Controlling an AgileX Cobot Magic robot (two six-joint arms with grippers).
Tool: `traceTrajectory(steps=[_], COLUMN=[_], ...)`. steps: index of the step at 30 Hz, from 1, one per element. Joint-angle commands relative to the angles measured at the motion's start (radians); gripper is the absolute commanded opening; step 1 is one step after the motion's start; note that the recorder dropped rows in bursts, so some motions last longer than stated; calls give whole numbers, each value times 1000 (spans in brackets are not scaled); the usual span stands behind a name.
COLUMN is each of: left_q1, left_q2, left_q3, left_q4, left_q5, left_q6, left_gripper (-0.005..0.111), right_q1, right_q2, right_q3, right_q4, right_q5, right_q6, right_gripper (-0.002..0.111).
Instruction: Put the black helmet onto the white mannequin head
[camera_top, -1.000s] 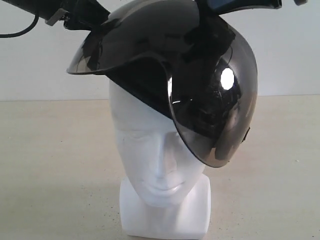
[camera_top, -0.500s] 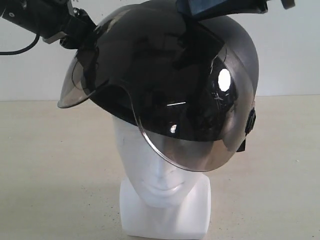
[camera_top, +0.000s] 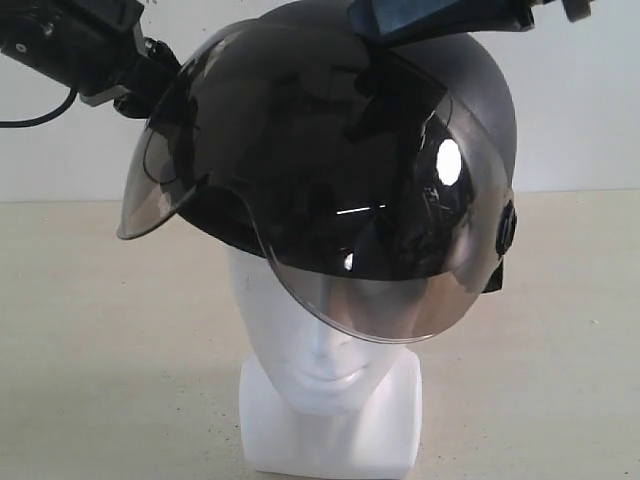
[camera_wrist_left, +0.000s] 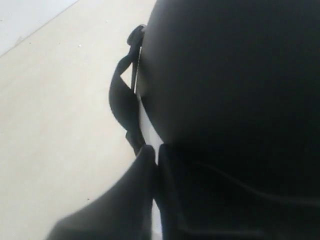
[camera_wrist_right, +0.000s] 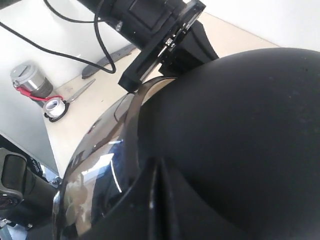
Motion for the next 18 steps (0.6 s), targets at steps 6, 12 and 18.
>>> traceTrajectory(steps=[6, 12, 18], left_q1=[-23, 0, 0], left_q2=[-81, -175, -245], left_q3=[64, 64, 64], left_q4=[-39, -42, -91], left_q5=[151, 151, 151], left_q6=[13, -4, -14], left_gripper=[4, 4, 4], right_q1=[3, 3, 3], right_q2=[2, 2, 2], right_q3=[4, 4, 4], right_q4=[-18, -18, -18], right_q5=[88, 101, 108], right_q6=[13, 13, 21], right_gripper=[0, 0, 0])
